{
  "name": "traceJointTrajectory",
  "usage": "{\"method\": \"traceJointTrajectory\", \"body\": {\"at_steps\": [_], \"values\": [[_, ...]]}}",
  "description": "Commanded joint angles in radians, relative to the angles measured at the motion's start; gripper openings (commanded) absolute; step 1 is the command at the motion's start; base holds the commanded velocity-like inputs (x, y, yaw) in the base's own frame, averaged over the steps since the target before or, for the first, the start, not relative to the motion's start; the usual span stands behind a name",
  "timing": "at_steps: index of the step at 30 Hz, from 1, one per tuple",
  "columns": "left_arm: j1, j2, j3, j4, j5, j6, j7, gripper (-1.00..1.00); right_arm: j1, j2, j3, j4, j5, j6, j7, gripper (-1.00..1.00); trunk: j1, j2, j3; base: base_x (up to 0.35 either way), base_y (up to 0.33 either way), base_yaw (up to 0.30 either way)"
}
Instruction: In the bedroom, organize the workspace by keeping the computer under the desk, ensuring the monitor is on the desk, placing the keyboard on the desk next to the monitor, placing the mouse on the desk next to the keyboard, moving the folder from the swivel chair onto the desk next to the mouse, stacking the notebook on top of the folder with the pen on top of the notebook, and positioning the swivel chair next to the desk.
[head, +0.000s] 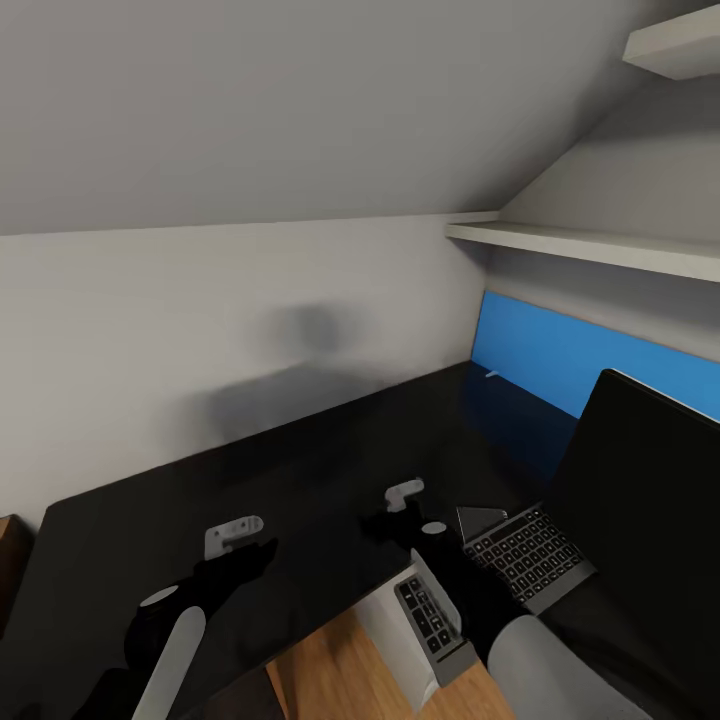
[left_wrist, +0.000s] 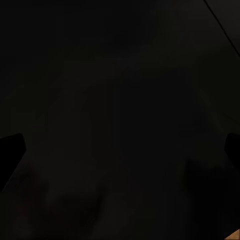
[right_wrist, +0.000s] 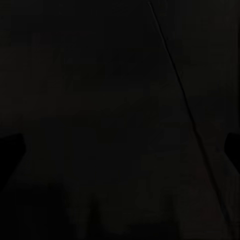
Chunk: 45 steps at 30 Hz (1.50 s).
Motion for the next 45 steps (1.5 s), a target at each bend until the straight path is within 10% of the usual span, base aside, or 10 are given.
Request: {"method": "traceJointTrajectory", "body": {"at_steps": [1,15,45], "values": [[-0.001,0.001,-0.002,0.000,0.010,0.002,0.010,1.00,0.003,-0.002,-0.001,-0.031,-0.016,0.030,-0.001,1.00,0.000,-0.001,-0.001,0.000,0.000,0.000],[-0.001,0.001,-0.002,0.003,0.008,0.001,0.011,1.00,0.023,-0.035,-0.006,-0.167,-0.108,0.136,-0.001,1.00,0.000,-0.001,-0.001,0.000,0.000,0.000],[-0.001,0.001,-0.002,0.003,0.007,0.001,0.012,1.00,0.026,-0.037,-0.004,-0.166,-0.115,0.137,-0.001,1.00,0.000,-0.001,-0.001,-0.267,0.000,0.000]]}}
